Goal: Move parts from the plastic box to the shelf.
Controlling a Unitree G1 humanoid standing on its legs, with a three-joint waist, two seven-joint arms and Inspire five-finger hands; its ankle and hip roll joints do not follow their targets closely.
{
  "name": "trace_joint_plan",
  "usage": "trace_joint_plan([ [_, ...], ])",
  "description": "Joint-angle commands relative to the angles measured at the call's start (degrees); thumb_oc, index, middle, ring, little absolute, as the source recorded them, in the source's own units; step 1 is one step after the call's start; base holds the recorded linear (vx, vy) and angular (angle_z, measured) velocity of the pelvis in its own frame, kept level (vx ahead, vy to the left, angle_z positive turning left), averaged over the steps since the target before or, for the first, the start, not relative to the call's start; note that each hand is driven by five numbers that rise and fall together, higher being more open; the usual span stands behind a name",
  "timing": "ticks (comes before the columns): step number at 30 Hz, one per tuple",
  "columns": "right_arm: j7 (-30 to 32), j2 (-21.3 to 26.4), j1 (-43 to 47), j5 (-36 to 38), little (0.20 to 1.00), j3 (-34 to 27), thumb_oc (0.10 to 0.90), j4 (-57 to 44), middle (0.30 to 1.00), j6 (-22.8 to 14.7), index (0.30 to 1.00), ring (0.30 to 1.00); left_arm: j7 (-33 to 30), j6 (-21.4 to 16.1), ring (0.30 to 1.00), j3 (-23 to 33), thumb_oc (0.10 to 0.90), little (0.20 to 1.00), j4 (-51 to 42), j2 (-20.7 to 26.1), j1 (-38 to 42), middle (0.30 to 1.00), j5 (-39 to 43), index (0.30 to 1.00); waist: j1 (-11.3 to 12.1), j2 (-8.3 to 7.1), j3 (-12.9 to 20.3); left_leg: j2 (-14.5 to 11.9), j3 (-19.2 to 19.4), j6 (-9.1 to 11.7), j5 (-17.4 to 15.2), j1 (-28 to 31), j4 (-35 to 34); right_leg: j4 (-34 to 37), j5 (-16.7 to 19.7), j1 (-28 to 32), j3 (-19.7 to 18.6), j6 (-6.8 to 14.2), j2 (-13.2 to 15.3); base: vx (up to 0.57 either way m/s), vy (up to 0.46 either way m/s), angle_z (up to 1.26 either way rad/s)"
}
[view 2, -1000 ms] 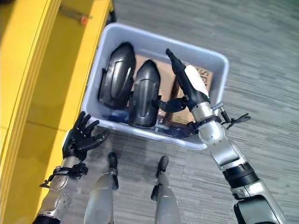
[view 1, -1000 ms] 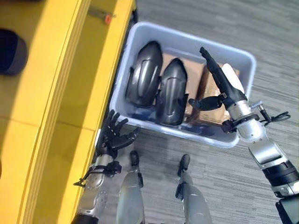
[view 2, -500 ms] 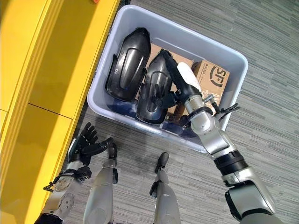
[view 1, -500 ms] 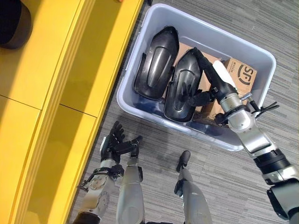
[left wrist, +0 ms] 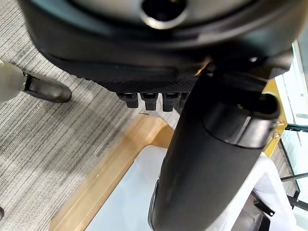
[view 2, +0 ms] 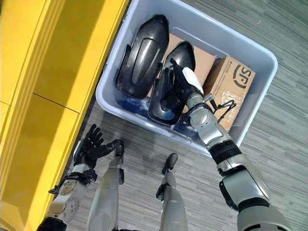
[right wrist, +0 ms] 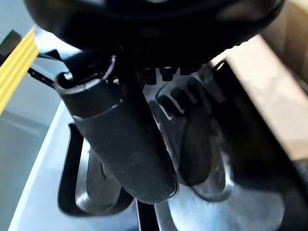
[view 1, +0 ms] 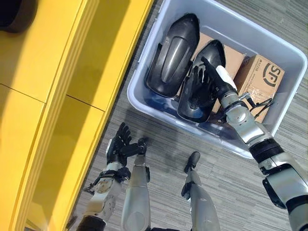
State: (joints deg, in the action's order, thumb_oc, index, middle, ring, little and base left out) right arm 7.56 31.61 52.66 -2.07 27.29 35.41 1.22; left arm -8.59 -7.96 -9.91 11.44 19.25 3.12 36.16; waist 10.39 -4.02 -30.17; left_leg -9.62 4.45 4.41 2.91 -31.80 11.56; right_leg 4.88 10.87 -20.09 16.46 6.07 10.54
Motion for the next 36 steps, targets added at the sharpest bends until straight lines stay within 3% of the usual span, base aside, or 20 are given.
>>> trace_joint_plan([
  [1,2.58,3.98,8.90,-0.56,1.000,2.25,0.900,1.33,1.000,-2.64,1.000,1.000,-0.34,-4.55,1.000,-0.62,0.900,1.000,-6.39,2.80,-1.73,1.000,2.12,1.000,0.34,1.13,0.74,-1.63,-0.40,1.61,1.78,-2.27,-2.00,-4.89,-8.93,10.80,0.83,4.96,5.43,0.02,-0.013,0.11],
  [8,3.88,7.90,21.13,-6.68,1.000,10.42,0.900,14.95,1.000,-1.56,1.000,1.000,-0.69,-5.42,1.000,-1.85,0.900,1.000,-7.12,3.38,0.04,1.000,2.55,1.000,1.37,1.28,0.76,-0.66,-0.99,1.65,1.73,-3.63,-1.91,-4.18,-9.04,11.21,1.38,5.09,4.92,0.02,-0.011,0.08],
  [14,3.47,10.23,25.38,-10.45,1.000,15.52,0.900,19.25,1.000,-1.55,1.000,1.000,-0.41,-5.71,1.000,-2.51,0.900,1.000,-7.45,3.70,0.89,1.000,2.87,1.000,1.50,1.18,0.83,-0.41,-1.33,1.67,1.64,-4.22,-1.59,-3.77,-9.19,11.47,1.63,5.09,4.57,0.00,0.000,0.01],
  [24,3.79,14.09,26.90,-13.40,1.000,18.25,0.900,16.81,1.000,-1.54,1.000,1.000,-0.38,-6.08,1.000,-2.44,0.900,1.000,-7.11,3.86,1.80,1.000,2.96,1.000,1.23,0.80,1.06,-0.01,-1.28,1.55,1.40,-4.23,-1.69,-3.29,-8.65,11.62,1.53,5.42,4.44,-0.01,0.003,0.00],
  [25,4.71,15.87,26.57,-14.70,1.000,16.91,0.900,9.99,1.000,-1.04,1.000,1.000,-0.86,-6.00,1.000,-1.81,0.900,1.000,-7.19,3.75,2.08,1.000,3.05,1.000,0.60,0.63,1.03,0.00,-0.77,0.84,2.60,-4.76,-1.92,-3.25,-7.76,10.89,1.60,5.24,4.51,-0.05,0.034,-0.01],
  [30,5.19,19.29,21.66,-16.50,1.000,10.79,0.900,-4.29,1.000,-0.51,1.000,1.000,-1.74,-5.50,1.000,-0.30,0.900,1.000,-7.21,3.38,1.87,1.000,2.64,1.000,-0.82,-0.15,0.99,-0.24,-0.70,0.74,2.27,-4.95,-1.80,-3.22,-7.56,10.67,1.37,5.30,4.43,-0.01,0.005,-0.01],
  [36,6.24,22.22,5.83,-19.84,1.000,-5.67,0.900,-24.84,1.000,-1.81,1.000,1.000,-2.26,-4.52,1.000,2.28,0.900,1.000,-8.11,2.87,0.01,1.000,1.41,1.000,-2.64,-0.68,0.89,-0.27,-0.61,0.51,1.78,-5.35,-1.41,-3.23,-7.78,10.64,1.48,5.32,4.34,0.00,-0.006,0.00],
])
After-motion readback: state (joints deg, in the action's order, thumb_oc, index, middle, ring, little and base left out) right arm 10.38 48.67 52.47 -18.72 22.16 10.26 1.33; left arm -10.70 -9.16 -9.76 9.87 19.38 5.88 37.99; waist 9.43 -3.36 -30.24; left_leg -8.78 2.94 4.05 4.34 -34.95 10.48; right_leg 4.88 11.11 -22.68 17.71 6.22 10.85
